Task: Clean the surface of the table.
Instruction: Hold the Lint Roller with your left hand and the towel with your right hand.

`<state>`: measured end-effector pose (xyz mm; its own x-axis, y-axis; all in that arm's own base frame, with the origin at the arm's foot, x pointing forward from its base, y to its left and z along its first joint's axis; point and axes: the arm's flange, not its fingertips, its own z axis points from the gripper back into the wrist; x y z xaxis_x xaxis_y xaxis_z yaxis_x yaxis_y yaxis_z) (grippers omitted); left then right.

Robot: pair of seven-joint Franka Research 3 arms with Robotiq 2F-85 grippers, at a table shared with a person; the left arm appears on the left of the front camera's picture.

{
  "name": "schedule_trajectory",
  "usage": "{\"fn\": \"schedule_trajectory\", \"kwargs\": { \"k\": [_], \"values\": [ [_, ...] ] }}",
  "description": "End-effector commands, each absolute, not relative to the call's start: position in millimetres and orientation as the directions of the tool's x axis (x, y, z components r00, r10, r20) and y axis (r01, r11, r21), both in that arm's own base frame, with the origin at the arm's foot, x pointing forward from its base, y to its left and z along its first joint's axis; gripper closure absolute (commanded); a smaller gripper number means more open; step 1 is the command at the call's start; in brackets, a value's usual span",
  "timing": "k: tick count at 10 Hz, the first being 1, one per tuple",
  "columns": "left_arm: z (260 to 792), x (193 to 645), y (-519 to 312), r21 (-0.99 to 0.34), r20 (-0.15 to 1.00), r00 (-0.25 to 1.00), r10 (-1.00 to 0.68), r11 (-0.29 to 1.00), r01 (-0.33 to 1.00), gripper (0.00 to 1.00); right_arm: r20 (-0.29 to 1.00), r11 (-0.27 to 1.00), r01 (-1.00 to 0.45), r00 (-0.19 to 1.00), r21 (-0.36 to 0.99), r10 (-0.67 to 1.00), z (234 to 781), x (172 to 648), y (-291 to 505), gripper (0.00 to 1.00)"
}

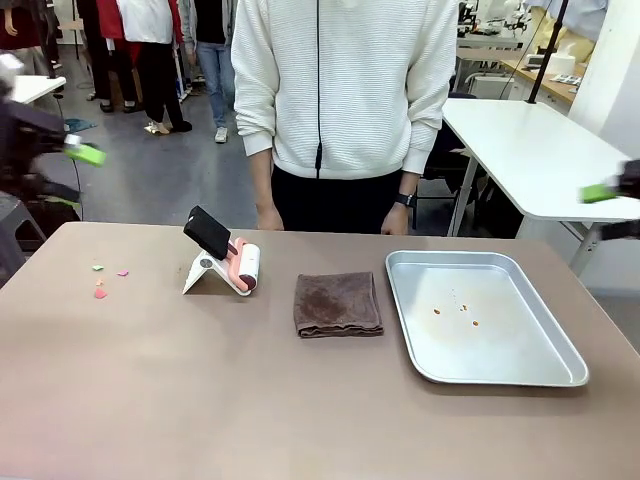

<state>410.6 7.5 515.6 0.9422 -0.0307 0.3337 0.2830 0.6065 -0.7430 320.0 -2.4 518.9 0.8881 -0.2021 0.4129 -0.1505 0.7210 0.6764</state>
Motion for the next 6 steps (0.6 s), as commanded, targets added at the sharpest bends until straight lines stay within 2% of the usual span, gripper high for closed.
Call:
{"fn": "schedule_trajectory", "kwargs": {
  "k": [1,3,6],
  "values": [
    [514.3,446.9,-46.4,-0.704,0.284,0.952,-0.117,0.649,0.290,0.00,0.395,0.781,-0.177,0.914,0.599,-0.096,504.0,340.6,77.6,0.00],
    [499.5,461.3,-95.2,-0.659,0.299,0.949,-0.098,0.699,0.280,0.00,0.370,0.825,-0.196,0.929,0.530,-0.017,493.6,367.1,159.7,0.00],
    [475.1,454.7,-134.7,-0.563,0.305,0.939,-0.157,0.766,0.311,0.00,0.325,0.847,-0.207,0.945,0.489,0.044,463.4,392.4,231.2,0.00]
  ]
}}
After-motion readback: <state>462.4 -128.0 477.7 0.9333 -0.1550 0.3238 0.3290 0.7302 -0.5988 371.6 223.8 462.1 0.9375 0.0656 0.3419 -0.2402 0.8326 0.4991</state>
